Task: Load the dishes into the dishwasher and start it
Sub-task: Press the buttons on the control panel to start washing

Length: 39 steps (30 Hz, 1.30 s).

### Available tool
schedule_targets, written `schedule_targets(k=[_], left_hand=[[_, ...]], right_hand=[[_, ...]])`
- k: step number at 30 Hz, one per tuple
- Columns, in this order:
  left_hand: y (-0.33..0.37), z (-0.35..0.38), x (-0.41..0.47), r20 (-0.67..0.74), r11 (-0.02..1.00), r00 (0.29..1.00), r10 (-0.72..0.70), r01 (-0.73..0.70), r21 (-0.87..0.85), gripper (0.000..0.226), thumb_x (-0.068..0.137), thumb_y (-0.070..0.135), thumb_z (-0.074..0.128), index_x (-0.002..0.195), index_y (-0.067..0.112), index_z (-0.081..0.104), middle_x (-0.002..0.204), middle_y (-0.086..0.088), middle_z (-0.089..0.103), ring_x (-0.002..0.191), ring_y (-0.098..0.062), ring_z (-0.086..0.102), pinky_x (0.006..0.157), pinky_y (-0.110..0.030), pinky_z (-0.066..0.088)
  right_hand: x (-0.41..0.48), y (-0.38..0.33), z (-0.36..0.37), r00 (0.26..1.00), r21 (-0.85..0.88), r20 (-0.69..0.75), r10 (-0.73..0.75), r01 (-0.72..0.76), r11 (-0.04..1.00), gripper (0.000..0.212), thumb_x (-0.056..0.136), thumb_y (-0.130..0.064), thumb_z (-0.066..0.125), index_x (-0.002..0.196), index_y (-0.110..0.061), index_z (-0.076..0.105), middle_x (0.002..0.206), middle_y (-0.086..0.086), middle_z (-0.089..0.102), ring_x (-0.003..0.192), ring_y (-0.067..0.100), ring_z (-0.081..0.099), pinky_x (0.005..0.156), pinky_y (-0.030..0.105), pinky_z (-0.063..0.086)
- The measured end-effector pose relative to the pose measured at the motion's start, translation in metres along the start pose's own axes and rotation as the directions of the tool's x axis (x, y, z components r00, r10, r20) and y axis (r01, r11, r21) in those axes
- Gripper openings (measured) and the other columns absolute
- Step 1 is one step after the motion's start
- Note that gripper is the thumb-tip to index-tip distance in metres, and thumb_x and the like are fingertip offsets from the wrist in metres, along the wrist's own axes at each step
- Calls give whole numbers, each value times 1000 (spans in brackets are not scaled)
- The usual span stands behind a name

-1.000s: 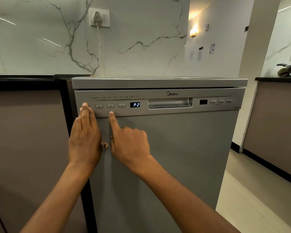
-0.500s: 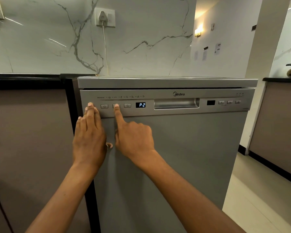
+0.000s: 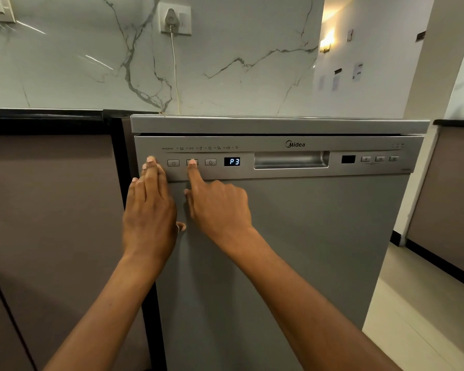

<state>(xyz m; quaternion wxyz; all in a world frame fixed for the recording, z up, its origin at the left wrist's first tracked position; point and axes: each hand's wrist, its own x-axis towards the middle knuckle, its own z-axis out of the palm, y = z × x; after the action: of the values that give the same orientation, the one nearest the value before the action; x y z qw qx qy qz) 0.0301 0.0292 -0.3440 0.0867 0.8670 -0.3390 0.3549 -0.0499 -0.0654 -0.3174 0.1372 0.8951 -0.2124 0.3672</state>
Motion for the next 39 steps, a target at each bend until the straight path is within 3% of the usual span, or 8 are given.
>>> schedule_targets(k=[5, 10, 22, 27, 30, 34, 36, 39], left_hand=[[1, -3, 0, 22, 1000, 1000, -3, 3, -16, 141, 58, 41, 94, 154, -12, 5, 161, -29, 9, 152, -39, 14, 125, -47, 19], [1, -6, -1, 20, 1000, 1000, 0, 1, -26, 136, 60, 32, 94, 153, -13, 7, 161, -30, 11, 151, -40, 14, 125, -46, 19], [1, -5, 0, 29, 999, 999, 18, -19, 37, 139, 64, 43, 90, 153, -14, -2, 161, -32, 5, 152, -40, 10, 125, -46, 17], [0, -2, 1, 16, 998, 1000, 19, -19, 56, 141, 63, 49, 89, 153, -13, -1, 160, -32, 6, 151, -41, 11, 125, -47, 18], [-1, -1, 1, 4, 998, 1000, 17, -18, 61, 141, 63, 50, 89, 153, -14, 1, 160, -32, 7, 150, -41, 13, 125, -46, 17], [-1, 1, 1, -17, 998, 1000, 22, -21, 62, 140, 65, 51, 87, 153, -12, 0, 160, -30, 7, 150, -40, 14, 126, -44, 16], [-2, 2, 1, -17, 998, 1000, 23, -22, 51, 140, 65, 51, 87, 153, -12, 0, 160, -30, 6, 150, -40, 13, 126, -44, 15], [-2, 1, 1, -14, 998, 1000, 22, -22, 56, 139, 66, 53, 86, 153, -12, -1, 161, -30, 5, 150, -39, 13, 126, -44, 15]], right_hand=[[-5, -1, -17, 999, 74, -37, 1, 2, 997, 61, 102, -36, 47, 156, -16, 30, 73, 3, 69, 63, 28, 67, 45, 28, 23], [-16, 2, -27, 1000, 81, 13, -27, 26, 996, 80, 96, -49, 51, 160, -16, 17, 73, 3, 65, 60, 25, 63, 48, 30, 35], [-14, 4, -20, 996, -1, 67, -53, 53, 999, 79, 100, -50, 44, 161, -18, 6, 60, 1, 39, 47, 16, 38, 47, 30, 34], [-5, 4, -6, 999, -18, -29, -44, 43, 999, 59, 106, -35, 38, 159, -16, 22, 54, -1, 35, 47, 20, 40, 42, 27, 24], [1, 4, 4, 998, -66, -51, -29, 25, 997, 57, 99, -26, 53, 153, -18, 39, 56, 0, 56, 43, 21, 32, 42, 24, 10], [8, 1, 8, 998, -73, -49, 25, -29, 997, 50, 86, -23, 72, 135, -18, 63, 44, -3, 50, 34, 20, 24, 47, 21, -2], [8, 1, 10, 998, -50, -63, 20, -23, 998, 49, 83, -22, 76, 130, -17, 66, 42, -3, 49, 30, 21, 35, 48, 20, -4], [8, 3, 12, 996, -33, -90, 24, -27, 999, 48, 86, -21, 73, 133, -17, 64, 43, -2, 50, 35, 21, 24, 48, 19, -2]])
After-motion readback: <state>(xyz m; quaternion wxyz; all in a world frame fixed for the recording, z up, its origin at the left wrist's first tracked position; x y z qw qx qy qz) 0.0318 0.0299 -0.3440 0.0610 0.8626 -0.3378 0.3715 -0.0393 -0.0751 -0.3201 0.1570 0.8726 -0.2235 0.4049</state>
